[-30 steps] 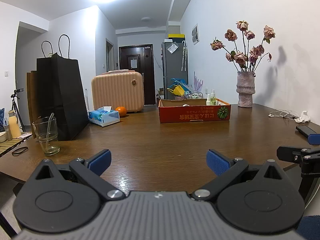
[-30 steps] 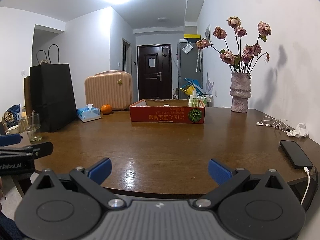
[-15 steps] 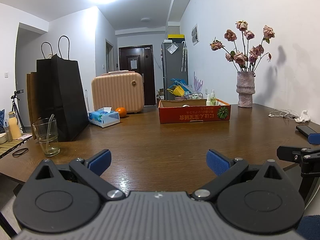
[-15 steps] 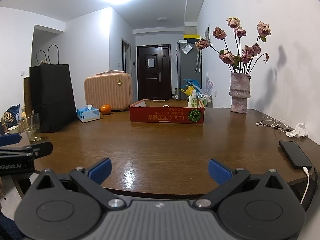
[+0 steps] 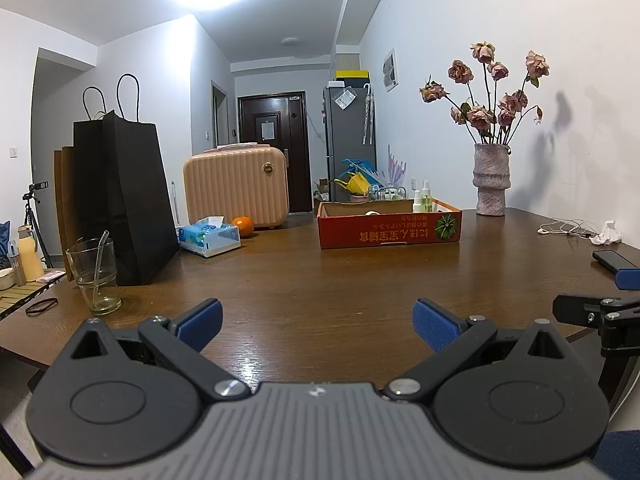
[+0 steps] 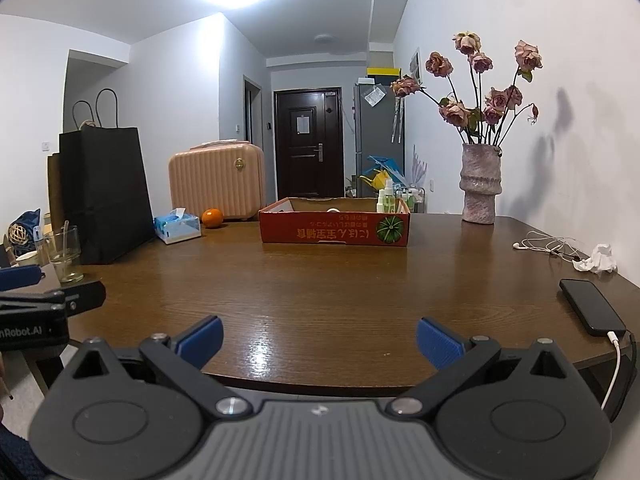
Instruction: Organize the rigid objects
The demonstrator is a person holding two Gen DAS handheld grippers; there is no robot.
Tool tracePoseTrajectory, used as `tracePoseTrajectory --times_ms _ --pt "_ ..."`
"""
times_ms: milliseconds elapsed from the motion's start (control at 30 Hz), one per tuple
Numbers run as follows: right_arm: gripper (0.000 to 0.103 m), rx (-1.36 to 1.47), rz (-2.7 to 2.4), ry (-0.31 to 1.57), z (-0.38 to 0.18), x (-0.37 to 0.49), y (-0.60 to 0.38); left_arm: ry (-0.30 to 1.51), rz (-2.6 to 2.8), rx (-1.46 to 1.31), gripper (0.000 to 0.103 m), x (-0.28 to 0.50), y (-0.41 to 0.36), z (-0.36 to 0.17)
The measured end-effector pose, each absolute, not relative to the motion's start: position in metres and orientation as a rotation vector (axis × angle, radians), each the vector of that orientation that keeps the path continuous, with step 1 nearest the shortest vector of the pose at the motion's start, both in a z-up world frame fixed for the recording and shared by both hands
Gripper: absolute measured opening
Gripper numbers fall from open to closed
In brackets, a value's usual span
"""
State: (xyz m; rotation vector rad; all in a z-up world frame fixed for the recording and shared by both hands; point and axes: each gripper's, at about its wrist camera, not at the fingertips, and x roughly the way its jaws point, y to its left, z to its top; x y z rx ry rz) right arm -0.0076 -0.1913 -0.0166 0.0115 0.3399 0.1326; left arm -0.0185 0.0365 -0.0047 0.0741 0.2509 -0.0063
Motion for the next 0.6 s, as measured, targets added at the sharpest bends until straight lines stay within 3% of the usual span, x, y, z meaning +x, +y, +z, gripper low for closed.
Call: tracePoseTrajectory --times_ms 600 --pt "0.103 0.014 0.133 0.345 -0.0161 -0.0067 -0.1926 0.249 -0.012 0.078 0.103 -0.0183 0.0372 -0.0036"
